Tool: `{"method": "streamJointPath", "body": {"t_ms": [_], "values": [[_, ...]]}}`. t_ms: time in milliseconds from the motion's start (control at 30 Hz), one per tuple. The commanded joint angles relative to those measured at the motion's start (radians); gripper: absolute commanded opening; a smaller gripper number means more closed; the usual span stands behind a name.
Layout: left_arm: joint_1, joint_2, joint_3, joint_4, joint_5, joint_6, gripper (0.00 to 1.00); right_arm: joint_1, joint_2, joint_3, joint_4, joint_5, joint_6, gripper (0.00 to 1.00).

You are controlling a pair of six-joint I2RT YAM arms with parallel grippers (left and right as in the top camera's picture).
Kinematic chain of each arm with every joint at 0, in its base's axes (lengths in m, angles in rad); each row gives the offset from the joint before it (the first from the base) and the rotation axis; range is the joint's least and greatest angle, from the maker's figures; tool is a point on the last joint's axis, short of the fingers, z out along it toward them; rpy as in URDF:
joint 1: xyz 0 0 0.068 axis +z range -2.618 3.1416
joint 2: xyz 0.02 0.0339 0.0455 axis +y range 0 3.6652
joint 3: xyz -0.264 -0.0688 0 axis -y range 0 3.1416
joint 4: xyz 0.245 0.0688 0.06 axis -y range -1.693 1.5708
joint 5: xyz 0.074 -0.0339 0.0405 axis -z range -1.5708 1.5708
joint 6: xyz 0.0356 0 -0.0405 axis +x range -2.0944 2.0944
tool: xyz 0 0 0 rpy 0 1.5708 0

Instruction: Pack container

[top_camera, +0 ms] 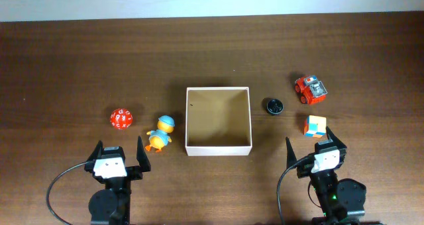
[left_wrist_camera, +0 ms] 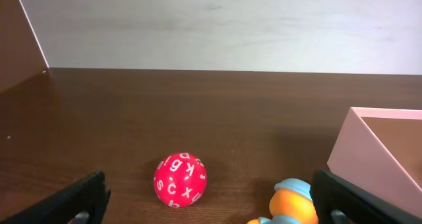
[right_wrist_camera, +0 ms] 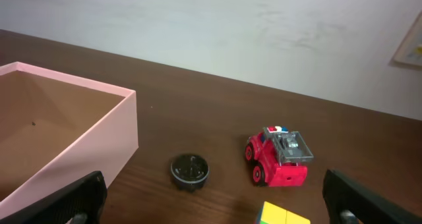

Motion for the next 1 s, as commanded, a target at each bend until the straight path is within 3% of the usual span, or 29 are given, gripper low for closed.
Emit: {"method": "streamJointPath", "body": {"t_ms": [0,733,967], "values": [[0.006,-0.006,-0.005,0.002,-0.007,-0.009,0.99,0.005,-0.003,-0.009,0.000,0.013,0.003,0.99],[0.006,-0.006,-0.005,0.002,-0.007,-0.009,0.99,0.005,-0.003,-0.009,0.002,0.019,0.003,0.99],[0.006,-0.006,-0.005,0.002,-0.007,-0.009,0.99,0.005,-0.003,-0.009,0.135,0.002,0.008,0.99]]}}
